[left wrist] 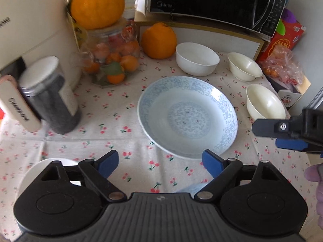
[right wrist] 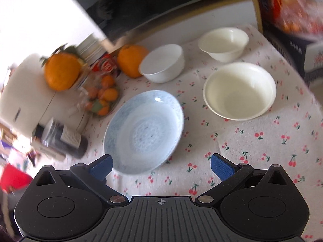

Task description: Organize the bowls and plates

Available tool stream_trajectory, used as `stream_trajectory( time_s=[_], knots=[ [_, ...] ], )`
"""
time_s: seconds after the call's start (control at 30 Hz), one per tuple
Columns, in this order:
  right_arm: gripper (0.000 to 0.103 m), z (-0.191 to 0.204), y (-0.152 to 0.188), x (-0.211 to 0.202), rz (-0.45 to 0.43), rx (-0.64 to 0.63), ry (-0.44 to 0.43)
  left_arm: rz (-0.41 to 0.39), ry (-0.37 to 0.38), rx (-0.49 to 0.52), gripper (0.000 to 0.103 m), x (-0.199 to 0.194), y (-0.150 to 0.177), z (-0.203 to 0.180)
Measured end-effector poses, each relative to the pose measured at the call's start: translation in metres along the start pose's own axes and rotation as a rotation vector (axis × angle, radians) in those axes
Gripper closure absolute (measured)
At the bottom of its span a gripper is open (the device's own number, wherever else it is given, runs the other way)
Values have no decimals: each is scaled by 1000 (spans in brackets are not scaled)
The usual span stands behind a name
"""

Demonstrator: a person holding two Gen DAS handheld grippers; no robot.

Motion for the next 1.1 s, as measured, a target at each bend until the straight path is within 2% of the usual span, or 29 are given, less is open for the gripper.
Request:
stream_trajectory(
  time_s=[0.17, 0.73, 1.03, 1.1],
  knots=[
    [0, -14, -9, 16, 0, 120, -40, 17, 22, -24, 22, 17, -8, 2],
    [3, -32, -20, 49, -26, 260, -40, 19, 64, -98, 40, 49, -22, 12],
    [11, -40, -20, 57, -47, 308, -37, -2, 81, -97, 54, 60, -27, 13],
    [17, -41, -19, 58, -49, 308, -35, 1, 85, -105, 57, 63, -27, 13]
  ],
)
Point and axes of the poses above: each gripper's, at about its wrist camera, not at the fingertips, and x roughly the way its jaws point, z to its left, y to its underside, the point moved 6 cm from there along x, roughly the way its jaws point, and after that the axes turned 6 degrees about -y, right-handed, at the moved point
